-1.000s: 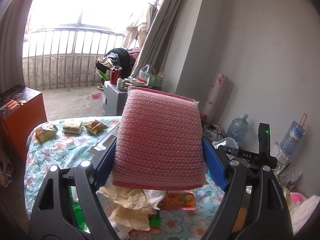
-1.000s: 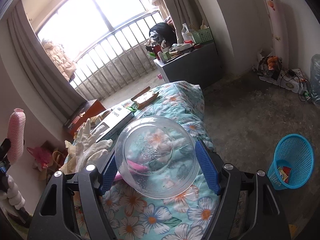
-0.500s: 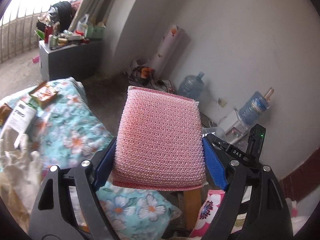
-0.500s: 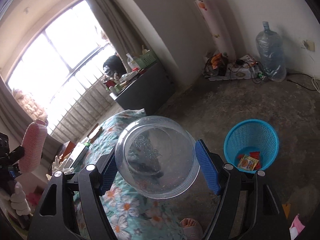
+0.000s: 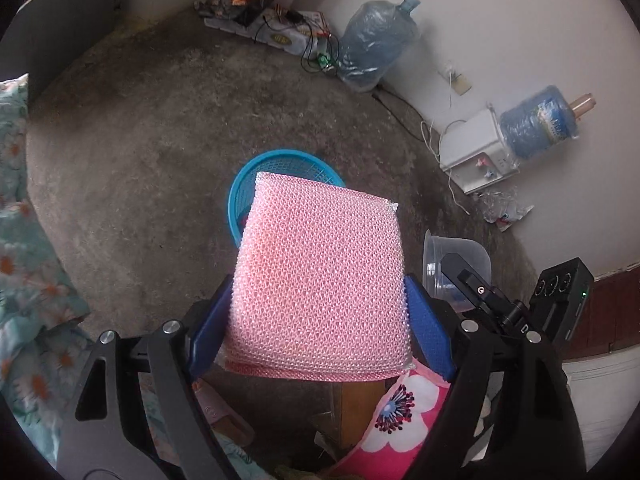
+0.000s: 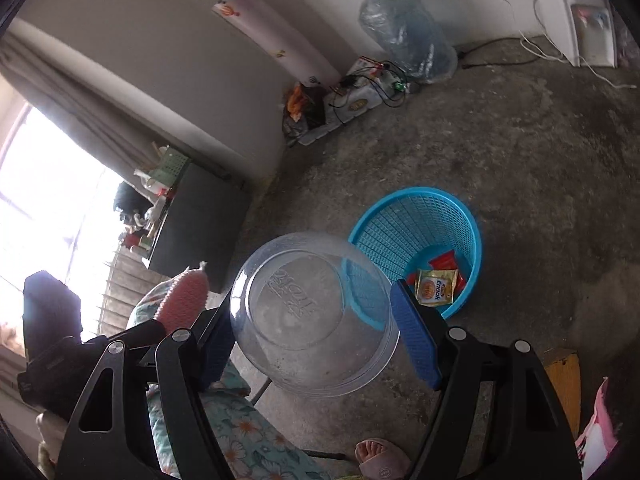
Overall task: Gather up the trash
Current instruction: 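Carry the pad and bowl over the wastebasket and release both, then grasp the crumpled tan paper with the left tool while the right tool grasps the white glove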
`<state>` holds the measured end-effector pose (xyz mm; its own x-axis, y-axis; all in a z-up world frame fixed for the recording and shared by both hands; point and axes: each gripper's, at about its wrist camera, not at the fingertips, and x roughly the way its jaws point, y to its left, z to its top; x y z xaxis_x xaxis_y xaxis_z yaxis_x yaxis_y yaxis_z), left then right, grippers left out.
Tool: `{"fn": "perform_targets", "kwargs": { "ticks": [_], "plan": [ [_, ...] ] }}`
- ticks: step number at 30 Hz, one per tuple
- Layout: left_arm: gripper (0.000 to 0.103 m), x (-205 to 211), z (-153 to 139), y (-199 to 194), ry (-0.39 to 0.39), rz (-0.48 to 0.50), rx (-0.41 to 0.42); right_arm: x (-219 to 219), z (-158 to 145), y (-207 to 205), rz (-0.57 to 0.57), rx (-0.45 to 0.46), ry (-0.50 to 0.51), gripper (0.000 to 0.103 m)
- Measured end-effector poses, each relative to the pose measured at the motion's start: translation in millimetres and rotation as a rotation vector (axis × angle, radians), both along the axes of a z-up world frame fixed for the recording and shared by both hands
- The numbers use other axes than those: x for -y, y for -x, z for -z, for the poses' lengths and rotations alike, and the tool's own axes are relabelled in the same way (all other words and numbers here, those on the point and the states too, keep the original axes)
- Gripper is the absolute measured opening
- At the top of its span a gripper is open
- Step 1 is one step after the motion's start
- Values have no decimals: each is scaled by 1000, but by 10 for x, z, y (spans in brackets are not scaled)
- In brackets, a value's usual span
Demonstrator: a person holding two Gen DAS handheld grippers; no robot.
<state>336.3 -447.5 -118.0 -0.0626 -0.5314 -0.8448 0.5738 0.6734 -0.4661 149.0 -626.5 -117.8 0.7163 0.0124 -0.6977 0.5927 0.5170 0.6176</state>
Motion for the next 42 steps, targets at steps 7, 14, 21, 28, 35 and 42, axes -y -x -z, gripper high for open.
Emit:
{"fn": "perform_targets", "kwargs": {
  "ticks": [7,14,21,28,35,42],
  "plan": [
    [80,761,753,-213,-69,30,-54,546,636,-220,109,-38,-87,72],
    [83,1001,1162,-376,-71,-61,-138,830,1321,-501,126,-99,-173,78],
    [83,839,940,-355,-16,-64,-143,706,1249,-399,140,-69,-129,78],
    [83,430,103,-228,126,-44,-28,448,683,-290,93,-13,10,78],
    [83,-454,-1008,271,299,-2,98,-199,-328,-231,-33,78,284,78],
    [83,-1810,-1784,1044,376,-85,332,-990,-1205,-121,-201,192,441,84]
  ]
}}
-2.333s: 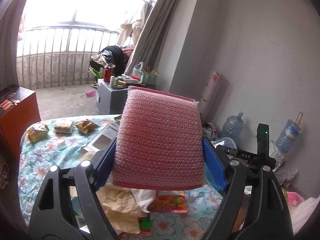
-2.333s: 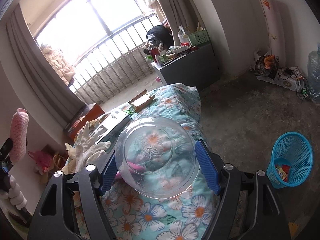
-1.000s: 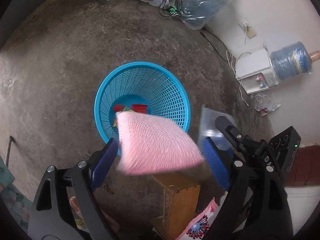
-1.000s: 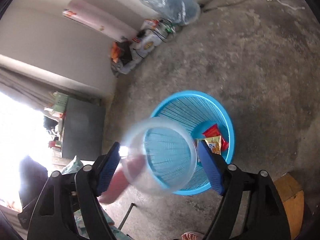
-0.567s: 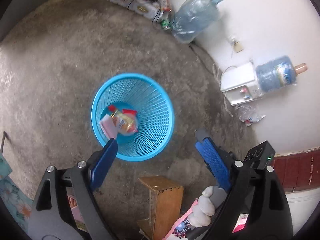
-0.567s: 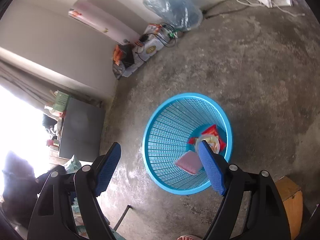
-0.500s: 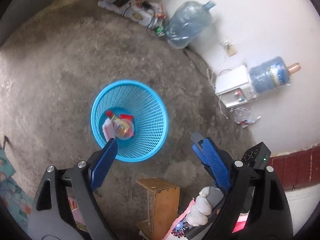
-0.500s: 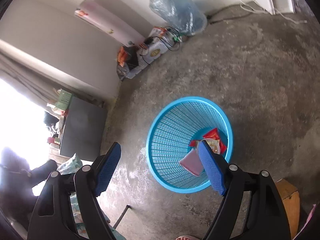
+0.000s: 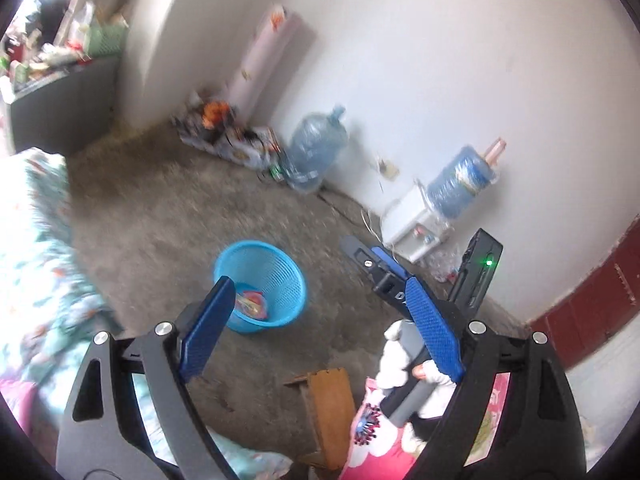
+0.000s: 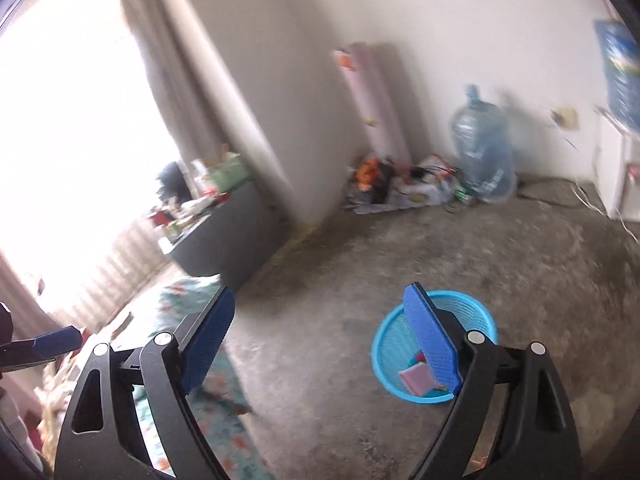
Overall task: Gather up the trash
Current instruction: 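Grasp the crumpled tan paper with the left tool while the right tool grasps the white glove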
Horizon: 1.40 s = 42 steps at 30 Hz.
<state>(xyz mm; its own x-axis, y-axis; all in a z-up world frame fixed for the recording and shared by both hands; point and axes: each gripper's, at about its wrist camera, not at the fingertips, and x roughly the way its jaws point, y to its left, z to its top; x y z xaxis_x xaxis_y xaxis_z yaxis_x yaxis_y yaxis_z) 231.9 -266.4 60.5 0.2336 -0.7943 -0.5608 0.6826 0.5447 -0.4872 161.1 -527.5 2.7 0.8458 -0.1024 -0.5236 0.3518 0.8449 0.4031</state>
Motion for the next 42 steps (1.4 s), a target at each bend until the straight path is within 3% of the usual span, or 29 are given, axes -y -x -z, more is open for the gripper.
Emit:
{"fn": "perform_targets", "kwargs": {
  "ticks": [5,12,16,22,26,34,38,42],
  "plan": [
    [83,-1116,-209,509,27,-170,138,-684,-447,123,-177,25,49,84],
    [83,-2728,-86,939,61,-480,150,-1482,-721,183,-363,33,22,84],
    [83,-3389,147,1059,74,-634,121,-1964,-824,98,-483,19,30,84],
    [83,-3690,318,1200,50,-703,173,-2620,-852,-81,-631,-11,28,80],
    [83,-3550,413,1177,-42,-683,244,-2962,-769,-255,-712,-54,15,74],
    [77,-3637,604,1187,-114,-680,300,-3765,-593,-599,-891,-152,124,66],
    [74,-3711,657,1180,-101,-680,296,-3938,-551,-809,-895,-193,145,64],
    [70,-3751,699,1159,-66,-667,274,-3888,-413,-1023,-854,-256,53,63]
  ]
}}
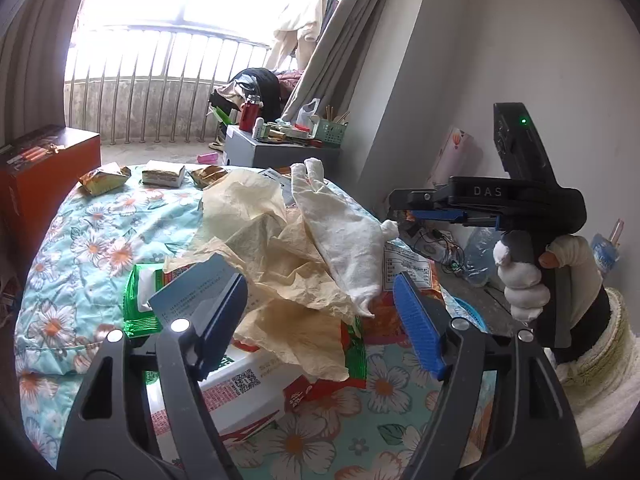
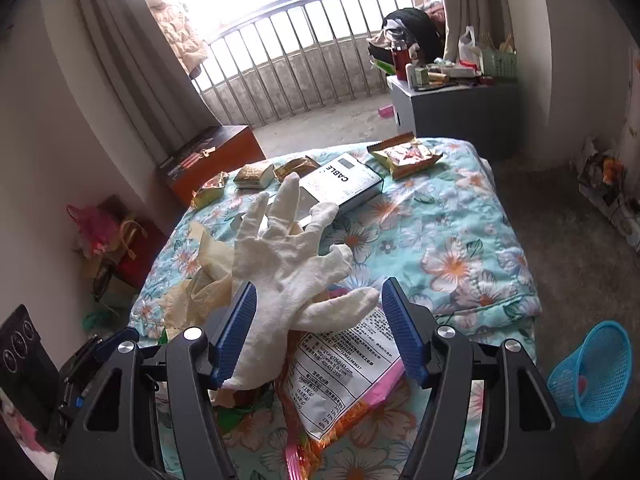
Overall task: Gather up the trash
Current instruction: 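Grasp the crumpled tan paper with the left tool while the right tool grasps the white glove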
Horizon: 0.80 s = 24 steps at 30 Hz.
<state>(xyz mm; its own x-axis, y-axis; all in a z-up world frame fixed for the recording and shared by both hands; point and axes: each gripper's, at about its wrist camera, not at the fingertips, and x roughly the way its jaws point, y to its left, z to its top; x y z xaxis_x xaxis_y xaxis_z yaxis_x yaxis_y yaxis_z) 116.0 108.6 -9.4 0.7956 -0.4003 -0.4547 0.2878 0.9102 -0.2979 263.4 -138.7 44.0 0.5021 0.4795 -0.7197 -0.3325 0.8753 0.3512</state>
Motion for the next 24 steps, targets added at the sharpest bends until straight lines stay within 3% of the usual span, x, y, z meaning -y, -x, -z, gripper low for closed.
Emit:
{"fn": "perform_targets", "kwargs": {
  "ticks": [4,6,7,9,11,24],
  "plan": [
    [65,1,57,-45,22,22,-9,24,210,-64,31,-89,-47,50],
    [63,13,74,-61,24,34,-9,38,271,-87,36,-127,-79,35],
    [63,18,79,-58,23,40,-6,52,285,-102,43,-137,-92,32],
    [61,25,93,-54,18,48,-4,77,252,-108,53,-134,-108,15],
    [60,34,104,-35,13,49,-4,95,174,-104,55,-117,-136,8],
    [57,68,114,16,1,29,-19,18,-614,90,-6,123,-259,4]
  ]
}}
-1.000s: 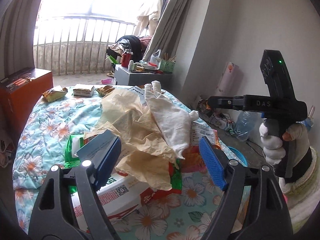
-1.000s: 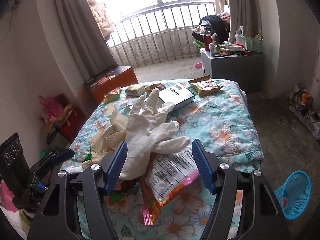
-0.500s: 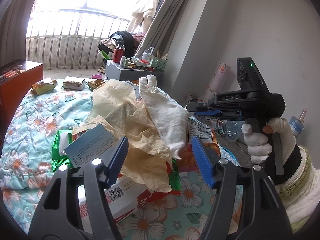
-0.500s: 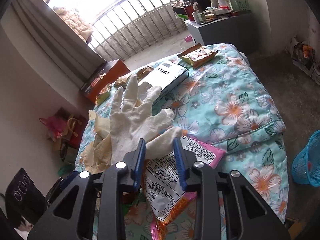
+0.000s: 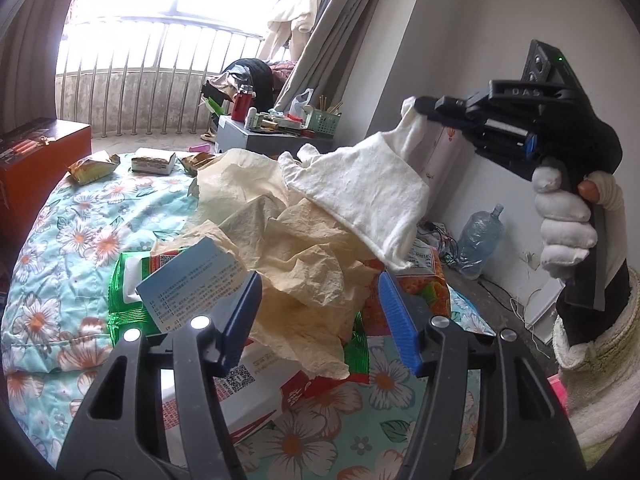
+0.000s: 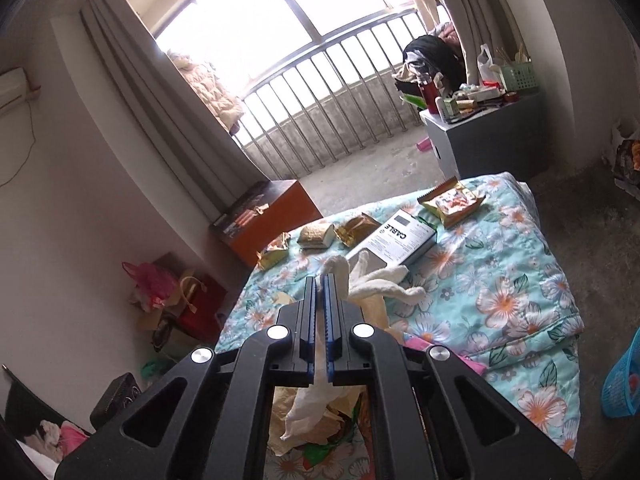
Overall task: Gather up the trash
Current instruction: 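Grasp the crumpled tan paper with the left tool while the right tool grasps the white glove, then lift the tan paper and white glove and carry them toward the wastebasket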
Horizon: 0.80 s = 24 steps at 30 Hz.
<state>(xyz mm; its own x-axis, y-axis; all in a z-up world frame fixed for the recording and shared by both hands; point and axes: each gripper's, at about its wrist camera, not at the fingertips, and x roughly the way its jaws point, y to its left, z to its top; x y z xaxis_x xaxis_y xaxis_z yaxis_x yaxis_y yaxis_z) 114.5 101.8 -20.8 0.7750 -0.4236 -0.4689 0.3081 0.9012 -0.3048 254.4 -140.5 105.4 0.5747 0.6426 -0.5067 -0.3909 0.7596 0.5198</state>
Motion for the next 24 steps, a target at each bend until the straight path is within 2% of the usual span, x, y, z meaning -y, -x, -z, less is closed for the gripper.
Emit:
{"fn": "perform_targets", "kwargs": {
  "ticks": [7,15,21,24],
  "plan": [
    [57,94,-53,-37,-30,14,6,207,-345,230,35,111,-16,4],
    [57,254,-101,-116,-117,24,20,493,-485,466,78,150,-50,4],
    [58,276,-170,-224,-149,16,16,764,-573,727,121,183,-88,4],
    [63,299,-205,-384,-180,15,0,913,-587,875,140,188,-107,4]
  ]
}}
